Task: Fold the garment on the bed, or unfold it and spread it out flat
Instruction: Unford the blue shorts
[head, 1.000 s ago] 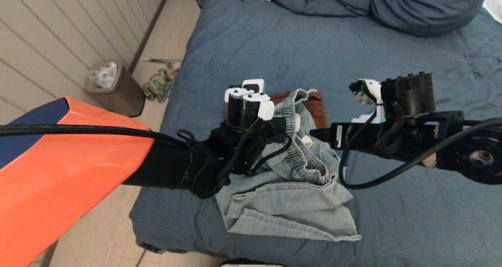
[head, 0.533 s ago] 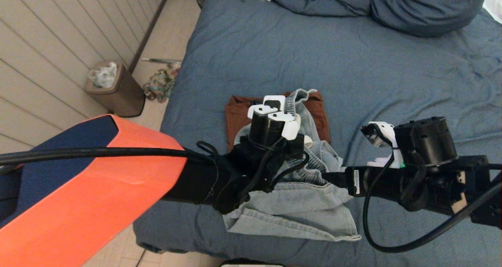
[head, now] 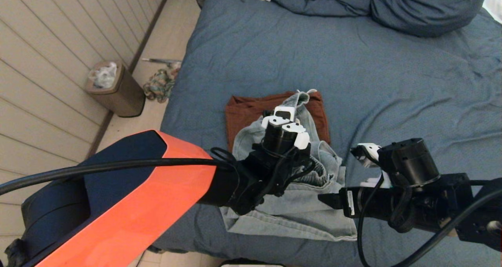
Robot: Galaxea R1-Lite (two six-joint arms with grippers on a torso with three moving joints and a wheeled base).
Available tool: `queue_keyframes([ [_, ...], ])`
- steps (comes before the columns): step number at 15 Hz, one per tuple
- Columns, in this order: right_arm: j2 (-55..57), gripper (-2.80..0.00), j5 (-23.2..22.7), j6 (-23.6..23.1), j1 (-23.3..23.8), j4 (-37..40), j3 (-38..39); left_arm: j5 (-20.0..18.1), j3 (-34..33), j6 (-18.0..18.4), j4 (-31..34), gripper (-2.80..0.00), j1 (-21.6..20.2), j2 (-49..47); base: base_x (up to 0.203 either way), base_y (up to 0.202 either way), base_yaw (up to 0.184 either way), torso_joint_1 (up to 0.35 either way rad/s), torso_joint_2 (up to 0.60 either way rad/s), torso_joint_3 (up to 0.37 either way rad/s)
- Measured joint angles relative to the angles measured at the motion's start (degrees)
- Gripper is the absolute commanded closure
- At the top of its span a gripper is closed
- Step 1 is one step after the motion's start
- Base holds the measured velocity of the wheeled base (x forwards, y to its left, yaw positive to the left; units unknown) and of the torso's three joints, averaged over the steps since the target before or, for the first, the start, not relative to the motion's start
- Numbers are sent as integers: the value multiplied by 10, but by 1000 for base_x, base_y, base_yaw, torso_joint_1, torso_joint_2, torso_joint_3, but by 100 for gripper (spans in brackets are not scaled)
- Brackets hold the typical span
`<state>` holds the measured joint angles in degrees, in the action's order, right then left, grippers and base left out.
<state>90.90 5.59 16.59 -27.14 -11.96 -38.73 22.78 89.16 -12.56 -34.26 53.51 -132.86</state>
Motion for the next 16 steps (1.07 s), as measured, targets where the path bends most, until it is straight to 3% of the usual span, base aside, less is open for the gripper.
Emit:
queue_keyframes([
  [7, 28, -280, 0, 4, -1, -1, -23, 0, 26, -1, 11, 0, -21, -20, 0, 0, 0, 0, 0, 0],
  [8, 35, 0, 0, 4, -1, -1, -31, 0, 27, -1, 11, 0, -23, -21, 0, 0, 0, 0, 0, 0],
  [16, 74, 0, 3, 7, 0, -42, -40, 1, 29, -1, 11, 0, -24, -23, 0, 0, 0, 0, 0, 0],
])
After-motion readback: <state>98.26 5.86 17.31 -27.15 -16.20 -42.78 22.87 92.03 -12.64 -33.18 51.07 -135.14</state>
